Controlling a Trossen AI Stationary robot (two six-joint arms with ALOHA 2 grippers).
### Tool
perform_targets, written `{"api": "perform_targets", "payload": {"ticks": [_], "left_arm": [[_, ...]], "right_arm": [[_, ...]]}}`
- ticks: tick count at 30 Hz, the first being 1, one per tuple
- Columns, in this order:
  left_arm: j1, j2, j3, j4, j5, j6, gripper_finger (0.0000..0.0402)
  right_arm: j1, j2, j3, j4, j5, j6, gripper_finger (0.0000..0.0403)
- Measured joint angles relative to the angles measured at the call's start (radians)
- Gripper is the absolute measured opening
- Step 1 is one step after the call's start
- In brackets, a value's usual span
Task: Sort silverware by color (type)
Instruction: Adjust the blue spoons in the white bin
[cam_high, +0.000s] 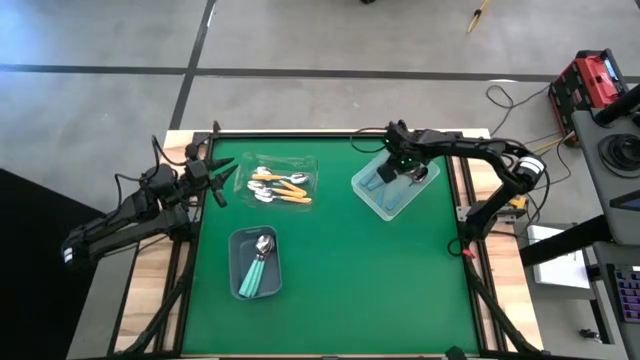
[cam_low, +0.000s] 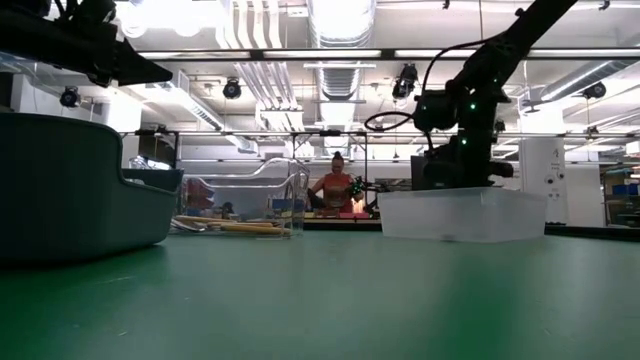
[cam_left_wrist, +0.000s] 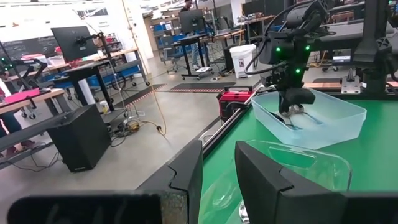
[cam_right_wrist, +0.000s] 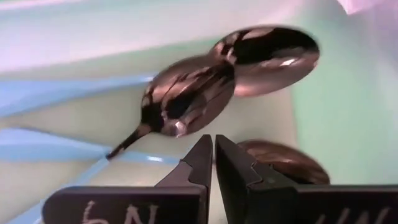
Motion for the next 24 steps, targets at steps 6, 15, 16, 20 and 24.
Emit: {"api": "perform_targets", "payload": {"ticks": [6,15,16,20,24], "left_arm": [[0.0,0.0,0.0,0.0,0.0,-0.007,0.0077],[0.0,0.001,0.0,0.0,0.0,-0.011,0.0077],[0.0,0.001,0.0,0.0,0.0,-0.011,0.0077],[0.0,0.001,0.0,0.0,0.0,-0.011,0.0077],[0.0,0.001,0.0,0.0,-0.006,-0.011,0.0077]], "right_arm": [[0.0,0.0,0.01,0.039,0.007,-0.001,0.0013],[-0.083,0.0,0.042,0.031,-0.067,-0.029,0.0014],[-0.098,0.0,0.043,0.033,-0.107,-0.034,0.0017],[-0.138,0.0,0.038,0.032,-0.179,-0.074,0.0052],[-0.146,0.0,0.037,0.043,-0.178,-0.089,0.0107]]}}
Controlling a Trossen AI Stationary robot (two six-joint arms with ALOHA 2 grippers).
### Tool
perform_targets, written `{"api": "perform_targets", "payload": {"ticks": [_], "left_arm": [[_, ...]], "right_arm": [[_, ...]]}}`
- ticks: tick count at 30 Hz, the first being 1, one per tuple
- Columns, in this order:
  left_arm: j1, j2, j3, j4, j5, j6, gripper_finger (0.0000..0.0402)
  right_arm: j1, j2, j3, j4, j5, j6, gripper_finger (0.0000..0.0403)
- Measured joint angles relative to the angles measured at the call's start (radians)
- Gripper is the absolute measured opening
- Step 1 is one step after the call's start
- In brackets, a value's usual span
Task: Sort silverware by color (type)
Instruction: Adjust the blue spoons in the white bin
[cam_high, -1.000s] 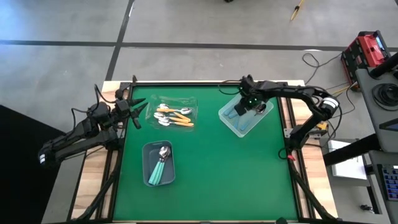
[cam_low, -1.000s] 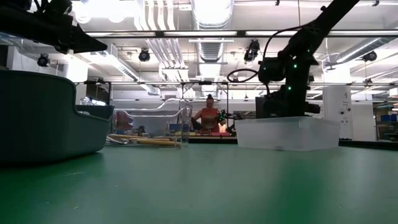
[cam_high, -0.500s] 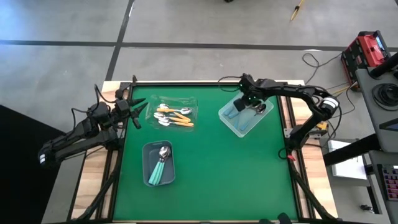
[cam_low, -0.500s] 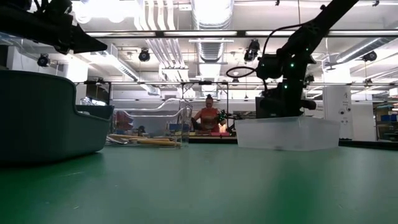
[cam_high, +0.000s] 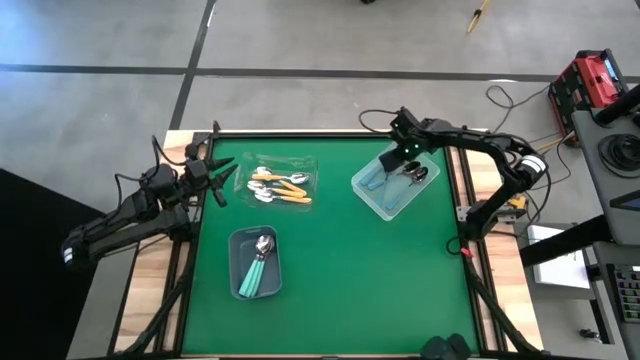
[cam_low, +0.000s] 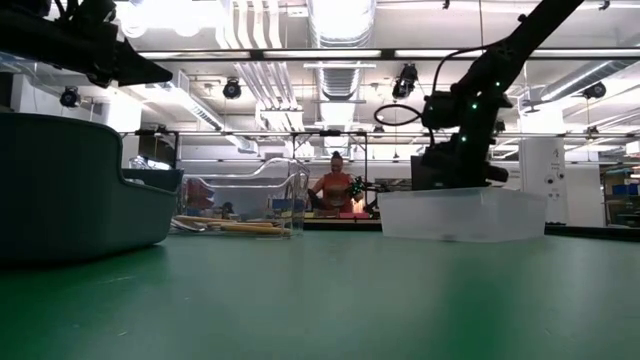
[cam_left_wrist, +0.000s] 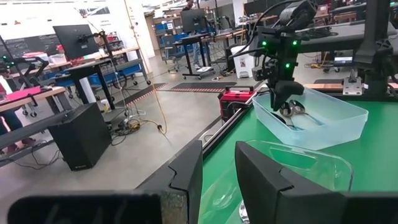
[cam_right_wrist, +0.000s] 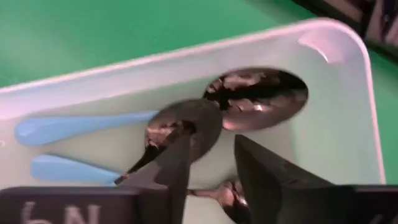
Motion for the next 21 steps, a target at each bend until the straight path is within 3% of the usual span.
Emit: {"api": "perform_targets", "payload": {"ticks": [8,21], "left_arm": [[0.0,0.0,0.0,0.0,-0.002,0.0,0.0077],[0.0,0.001,0.0,0.0,-0.002,0.0,0.0077]], "right_arm": [[0.001,0.0,-0.009,0.044,0.0,-0.019,0.0179],[0.001,0.0,-0.059,0.116,0.001,-0.017,0.0183]]}}
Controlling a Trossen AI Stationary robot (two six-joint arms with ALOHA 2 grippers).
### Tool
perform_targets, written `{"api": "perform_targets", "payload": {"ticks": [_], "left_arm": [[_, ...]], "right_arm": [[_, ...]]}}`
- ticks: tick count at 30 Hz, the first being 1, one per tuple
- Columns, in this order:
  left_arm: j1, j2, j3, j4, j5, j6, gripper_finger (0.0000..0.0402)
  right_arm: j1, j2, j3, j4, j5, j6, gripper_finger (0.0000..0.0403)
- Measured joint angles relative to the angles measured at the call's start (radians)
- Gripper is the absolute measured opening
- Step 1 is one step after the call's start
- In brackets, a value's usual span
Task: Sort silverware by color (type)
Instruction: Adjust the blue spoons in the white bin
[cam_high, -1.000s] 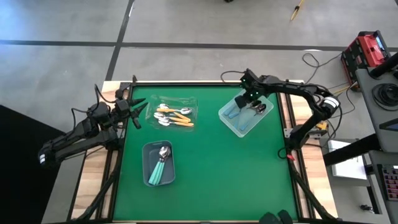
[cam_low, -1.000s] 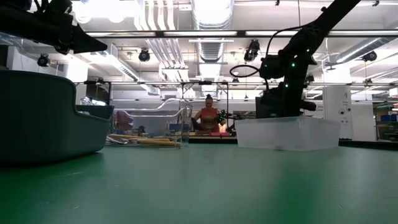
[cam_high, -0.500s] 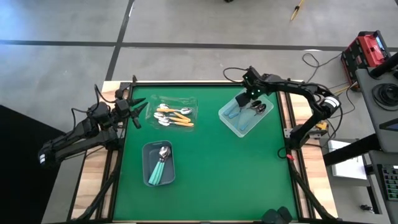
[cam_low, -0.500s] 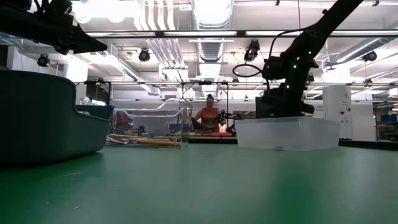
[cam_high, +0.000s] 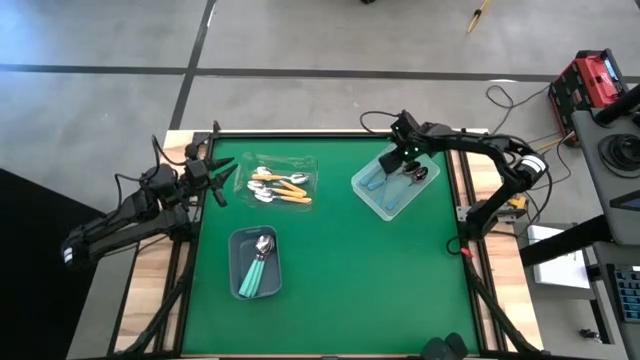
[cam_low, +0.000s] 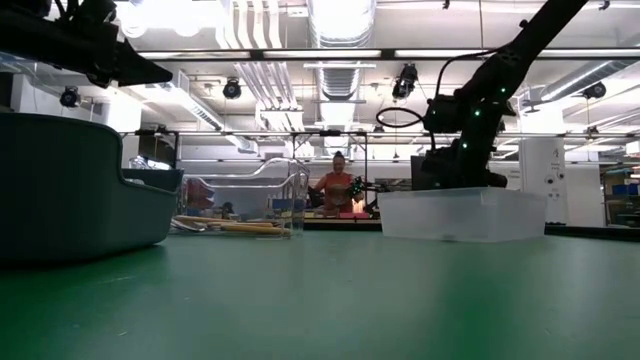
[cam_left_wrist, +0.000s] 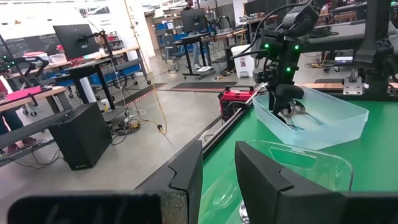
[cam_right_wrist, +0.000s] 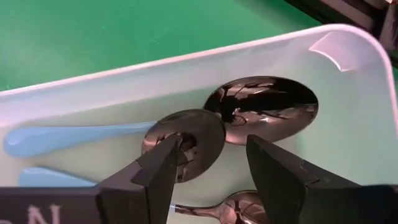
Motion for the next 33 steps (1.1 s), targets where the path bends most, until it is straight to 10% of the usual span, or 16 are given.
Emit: {"api": "perform_targets", "payload": {"ticks": [33], "left_arm": [[0.0,0.0,0.0,-0.001,0.0,0.0,0.0077]], "right_arm": [[0.022,0.041,-0.081,0.135,0.018,0.038,0.0165]]}}
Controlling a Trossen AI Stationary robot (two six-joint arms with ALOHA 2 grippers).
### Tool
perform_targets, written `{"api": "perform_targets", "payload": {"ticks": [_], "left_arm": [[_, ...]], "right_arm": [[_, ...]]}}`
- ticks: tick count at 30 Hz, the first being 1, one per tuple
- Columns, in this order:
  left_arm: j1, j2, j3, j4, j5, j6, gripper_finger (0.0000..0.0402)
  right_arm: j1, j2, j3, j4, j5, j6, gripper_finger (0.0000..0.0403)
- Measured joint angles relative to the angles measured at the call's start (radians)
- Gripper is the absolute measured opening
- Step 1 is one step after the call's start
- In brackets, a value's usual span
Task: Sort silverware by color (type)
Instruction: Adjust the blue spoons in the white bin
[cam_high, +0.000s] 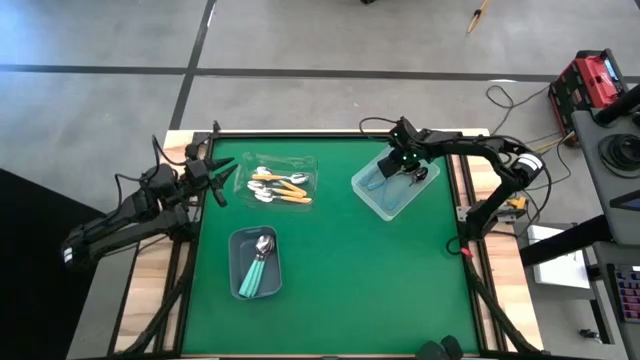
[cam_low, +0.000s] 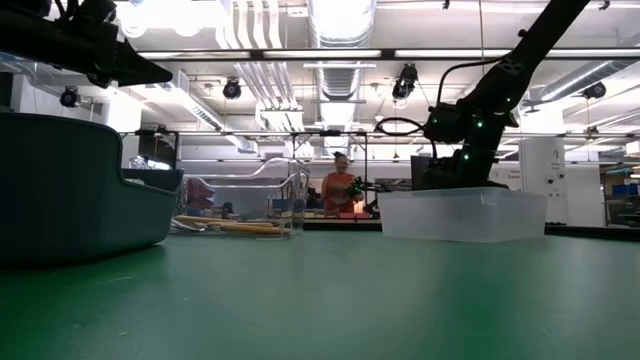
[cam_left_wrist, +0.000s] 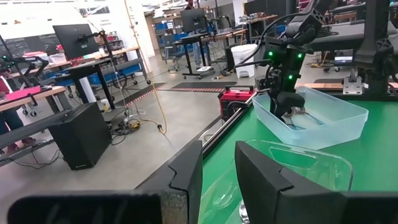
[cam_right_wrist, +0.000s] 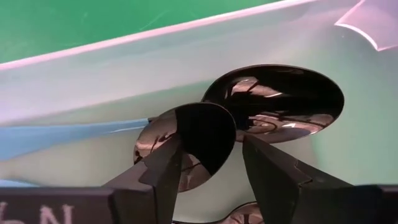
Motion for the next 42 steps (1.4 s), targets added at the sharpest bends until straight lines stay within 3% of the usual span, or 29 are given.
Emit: {"api": "perform_targets", "payload": {"ticks": [20,27,42], "left_arm": [[0.0,0.0,0.0,0.0,0.0,0.0,0.0077],[0.0,0.0,0.0,0.0,0.0,0.0,0.0077],[0.0,0.0,0.0,-0.001,0.0,-0.005,0.0077]], "right_arm": [[0.0,-0.016,0.014,-0.002,-0.006,0.011,0.0037],[0.0,-0.055,0.014,-0.008,-0.009,0.013,0.0012],[0.0,-0.13,0.014,-0.017,-0.027,0.028,0.0008]]}}
